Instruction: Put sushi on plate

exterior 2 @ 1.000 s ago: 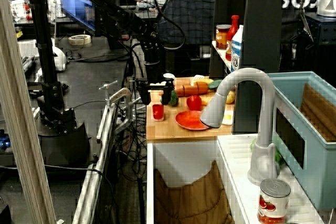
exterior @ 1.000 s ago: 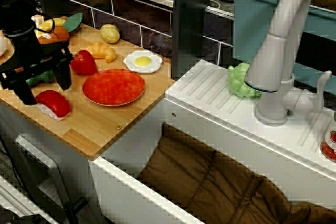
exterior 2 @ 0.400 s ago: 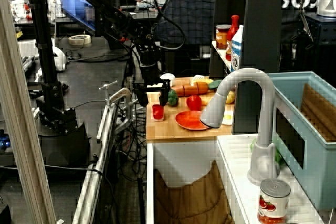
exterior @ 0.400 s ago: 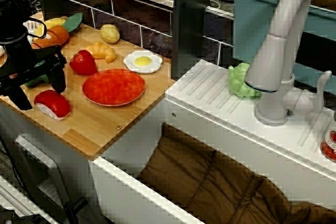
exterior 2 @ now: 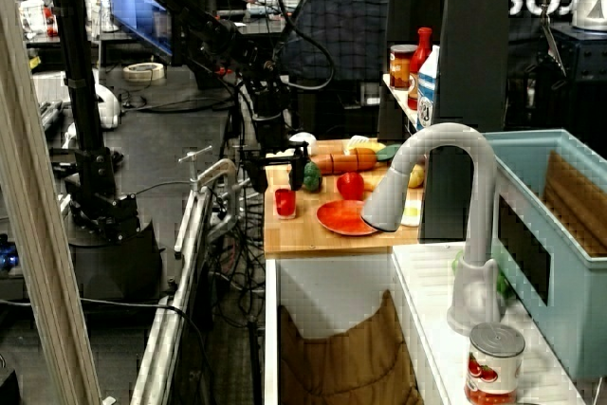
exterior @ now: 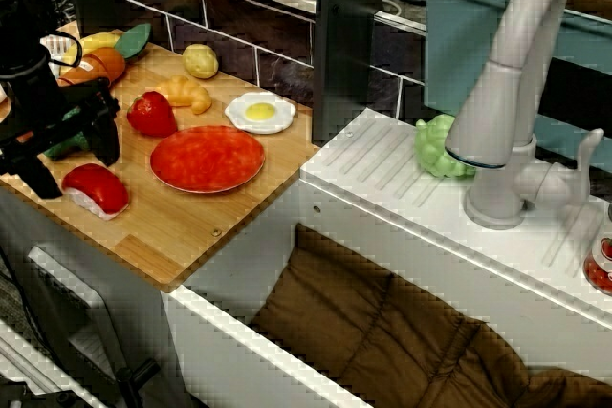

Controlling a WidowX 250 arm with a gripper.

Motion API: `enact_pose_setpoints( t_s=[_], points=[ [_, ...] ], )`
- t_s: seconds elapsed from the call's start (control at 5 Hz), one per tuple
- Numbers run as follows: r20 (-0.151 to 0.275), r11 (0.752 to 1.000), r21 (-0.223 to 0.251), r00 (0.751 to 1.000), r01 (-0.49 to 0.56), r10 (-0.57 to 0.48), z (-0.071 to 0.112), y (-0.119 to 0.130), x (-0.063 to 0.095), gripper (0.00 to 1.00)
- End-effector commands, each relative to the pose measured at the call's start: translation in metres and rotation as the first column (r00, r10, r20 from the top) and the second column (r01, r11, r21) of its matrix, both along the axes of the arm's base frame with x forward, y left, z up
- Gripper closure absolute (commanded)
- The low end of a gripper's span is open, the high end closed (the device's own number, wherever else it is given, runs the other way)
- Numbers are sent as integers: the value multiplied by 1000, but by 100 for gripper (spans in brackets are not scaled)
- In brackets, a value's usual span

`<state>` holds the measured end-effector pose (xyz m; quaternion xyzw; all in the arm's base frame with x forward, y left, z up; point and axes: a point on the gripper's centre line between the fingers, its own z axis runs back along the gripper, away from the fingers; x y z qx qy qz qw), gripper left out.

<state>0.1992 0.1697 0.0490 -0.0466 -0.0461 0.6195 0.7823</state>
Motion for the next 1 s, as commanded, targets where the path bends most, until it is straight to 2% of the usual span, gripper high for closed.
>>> enact_pose_setpoints(
  t_s=[0.0,0.8],
  points=[
    [29,999,16,999,-40,39,5,10,6,0],
    [55,995,12,994,-100,100,-8,6,12,0]
  ],
)
